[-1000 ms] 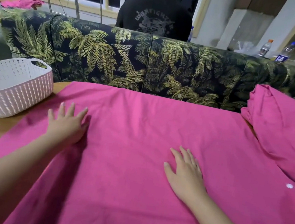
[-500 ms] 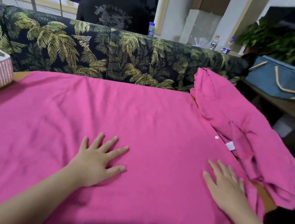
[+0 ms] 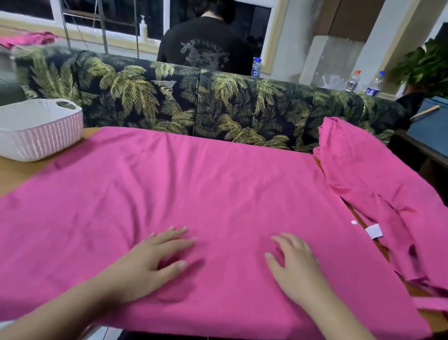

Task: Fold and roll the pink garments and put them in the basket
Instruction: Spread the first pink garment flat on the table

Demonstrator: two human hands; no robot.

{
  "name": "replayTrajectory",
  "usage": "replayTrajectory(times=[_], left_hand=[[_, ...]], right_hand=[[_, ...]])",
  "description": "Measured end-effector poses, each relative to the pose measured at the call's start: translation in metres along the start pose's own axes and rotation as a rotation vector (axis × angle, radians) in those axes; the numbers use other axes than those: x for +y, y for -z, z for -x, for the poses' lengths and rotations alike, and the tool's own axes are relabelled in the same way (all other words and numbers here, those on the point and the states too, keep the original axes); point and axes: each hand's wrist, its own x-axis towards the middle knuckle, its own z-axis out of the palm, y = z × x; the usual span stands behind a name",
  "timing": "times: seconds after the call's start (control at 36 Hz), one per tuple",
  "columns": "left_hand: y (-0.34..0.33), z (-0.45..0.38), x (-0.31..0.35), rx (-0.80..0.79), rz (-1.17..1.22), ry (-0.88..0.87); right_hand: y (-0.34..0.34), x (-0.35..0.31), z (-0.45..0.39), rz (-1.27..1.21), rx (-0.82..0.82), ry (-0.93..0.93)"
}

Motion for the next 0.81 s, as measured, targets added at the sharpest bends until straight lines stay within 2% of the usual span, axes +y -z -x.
replayTrajectory(times=[0.03,0.08,0.17,0.22,0.56,0.61,0.72,0.75,0.81], left_hand=[[0.004,0.003,-0.010,0.094,0.014,0.047],[0.015,0.010,-0.030,0.177,-0.129,0.227],[0.032,0.029,-0.058,0.104,-0.346,0.546],[0.040,0.039,-0.070,0.058,-0.361,0.623],[0.035,0.060,-0.057,0.039,-0.384,0.667],[0.043,0.053,-0.054,0.145,-0.365,0.688],[0.067,0.013,-0.077,0.488,-0.362,0.619],[0.072,0.000,-0.087,0.526,-0.346,0.600],[0.084,-0.027,-0.109,0.500,-0.315,0.599]], right_hand=[[-0.004,-0.011,-0.007,-0.009,-0.013,0.046],[-0.013,-0.030,-0.018,-0.005,-0.040,0.119],[-0.026,-0.047,-0.028,0.037,-0.093,0.175],[-0.034,-0.052,-0.030,0.095,-0.140,0.182],[-0.028,-0.051,-0.013,0.167,-0.195,0.170],[-0.021,-0.059,-0.024,0.195,-0.134,0.163],[-0.012,-0.087,-0.070,0.189,-0.001,0.177],[-0.014,-0.094,-0.084,0.169,0.017,0.195],[-0.020,-0.106,-0.110,0.136,0.029,0.225]])
